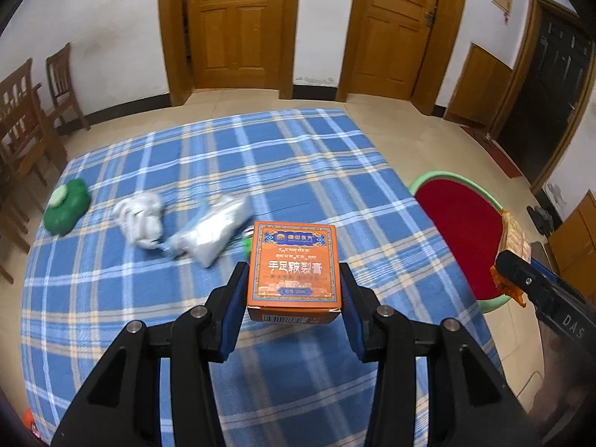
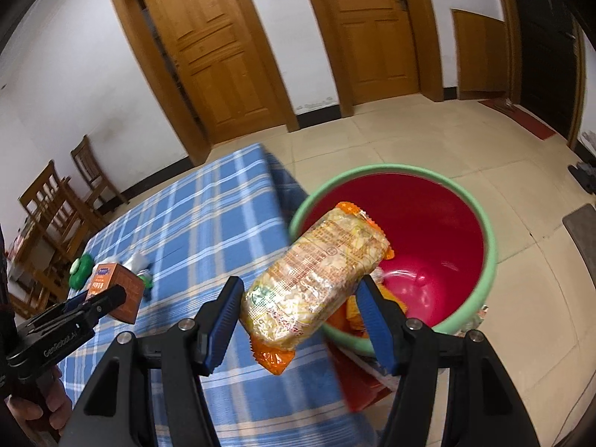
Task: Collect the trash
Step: 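Carry the bread bag over the red bucket with the right tool, then open the right tool to drop the bread bag into the bucket, then carry the medicine box over the bucket and open the left tool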
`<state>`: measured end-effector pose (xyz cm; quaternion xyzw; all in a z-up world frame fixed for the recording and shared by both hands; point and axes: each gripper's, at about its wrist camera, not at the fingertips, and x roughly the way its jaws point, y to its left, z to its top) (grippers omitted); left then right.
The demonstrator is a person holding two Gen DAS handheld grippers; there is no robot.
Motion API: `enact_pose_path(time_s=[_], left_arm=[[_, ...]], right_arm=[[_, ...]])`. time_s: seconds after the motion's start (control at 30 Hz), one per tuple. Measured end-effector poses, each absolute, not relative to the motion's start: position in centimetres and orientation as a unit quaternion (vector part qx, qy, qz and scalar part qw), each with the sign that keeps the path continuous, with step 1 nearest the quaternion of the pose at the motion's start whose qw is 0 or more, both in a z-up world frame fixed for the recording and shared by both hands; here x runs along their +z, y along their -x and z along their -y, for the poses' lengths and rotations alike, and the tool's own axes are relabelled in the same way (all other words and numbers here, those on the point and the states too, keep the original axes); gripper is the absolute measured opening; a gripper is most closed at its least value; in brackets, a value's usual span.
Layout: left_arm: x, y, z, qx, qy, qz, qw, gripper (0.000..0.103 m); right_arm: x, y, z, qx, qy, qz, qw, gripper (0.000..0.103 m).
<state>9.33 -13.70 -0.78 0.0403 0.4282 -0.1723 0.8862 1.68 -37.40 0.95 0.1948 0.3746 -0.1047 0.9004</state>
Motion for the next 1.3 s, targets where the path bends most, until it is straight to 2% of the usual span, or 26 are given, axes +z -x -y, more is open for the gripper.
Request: enact_pose_path(time_s=[0.7,0.87,1.3], left_arm=[[-1.6,-11.7,24.8,-0.278,-0.066,-0.427,0.858,0.047],[-1.9,-12.1,26.7,-0.292,-0.074,-0.428,0.852,0.047],[-3.0,-12.1,30.7,-0.324,-0.089,-0.434,0.836,0.047]], right_arm=[[-3.3,-2.4,44.3,-0.156,-0.235,-0.386,0.878,0.067],[-3.5,-2.2,45.0,-0.156,-0.241,-0.379,0.88,0.075],[-3.4,0.2,48.4,-0.194,-0.272,-0.356,0.873,0.075]])
